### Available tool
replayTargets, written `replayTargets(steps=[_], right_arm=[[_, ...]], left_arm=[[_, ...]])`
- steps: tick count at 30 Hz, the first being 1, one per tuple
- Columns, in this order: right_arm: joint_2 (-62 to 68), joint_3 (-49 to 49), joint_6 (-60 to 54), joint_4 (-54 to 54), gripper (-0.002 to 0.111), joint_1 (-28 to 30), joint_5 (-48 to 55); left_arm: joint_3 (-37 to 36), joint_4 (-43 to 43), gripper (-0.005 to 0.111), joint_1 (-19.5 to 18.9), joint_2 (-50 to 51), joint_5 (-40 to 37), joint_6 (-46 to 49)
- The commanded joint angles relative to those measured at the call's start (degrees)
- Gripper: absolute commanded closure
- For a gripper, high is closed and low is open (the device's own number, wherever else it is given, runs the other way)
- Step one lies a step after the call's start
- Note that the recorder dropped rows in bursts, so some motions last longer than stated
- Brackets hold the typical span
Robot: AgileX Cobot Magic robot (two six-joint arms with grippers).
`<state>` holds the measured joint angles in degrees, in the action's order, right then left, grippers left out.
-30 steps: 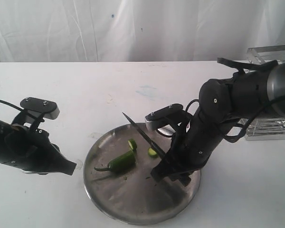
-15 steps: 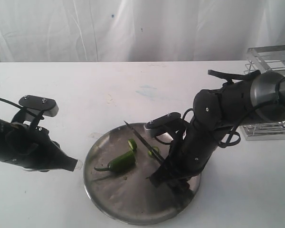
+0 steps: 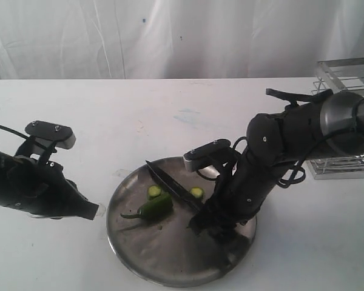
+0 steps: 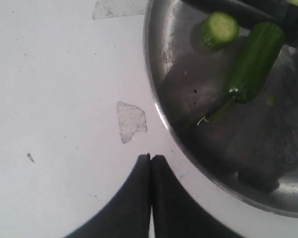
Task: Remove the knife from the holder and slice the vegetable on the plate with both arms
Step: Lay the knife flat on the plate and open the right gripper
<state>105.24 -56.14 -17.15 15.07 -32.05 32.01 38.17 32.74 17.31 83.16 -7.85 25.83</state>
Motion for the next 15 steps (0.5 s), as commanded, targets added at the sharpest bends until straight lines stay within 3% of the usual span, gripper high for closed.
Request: replayTargets(steps=[1,3,6,9,15], right_arm=[[-3.9,-2.1,-0.6,0.1,0.072,0.2,3.2],[-7.8,-3.7,-0.6,-0.3,0.072,0.2,6.0],[-12.9,-4.1,3.9,-4.1,0.075,0.2,4.8],[-15.7,-4.0,14.4,-15.5,0.105,0.2,3.6],[-15.9,-3.6,15.2,-18.5,0.108,0.2,6.5]], left_arm=[[-0.4,0.6,0.085,0.0,-0.4,-2.2,1.6],[-0.4,0.6,0.068,0.0,-0.2,-2.8,1.6],[-0.4,2.1,0.055,0.0,2.6,-3.8,0.8],[0.4,11.5,0.054,0.0,8.3,-1.9,0.9],[6.5,15.9,0.054,0.0,14.0,-6.3,0.9]])
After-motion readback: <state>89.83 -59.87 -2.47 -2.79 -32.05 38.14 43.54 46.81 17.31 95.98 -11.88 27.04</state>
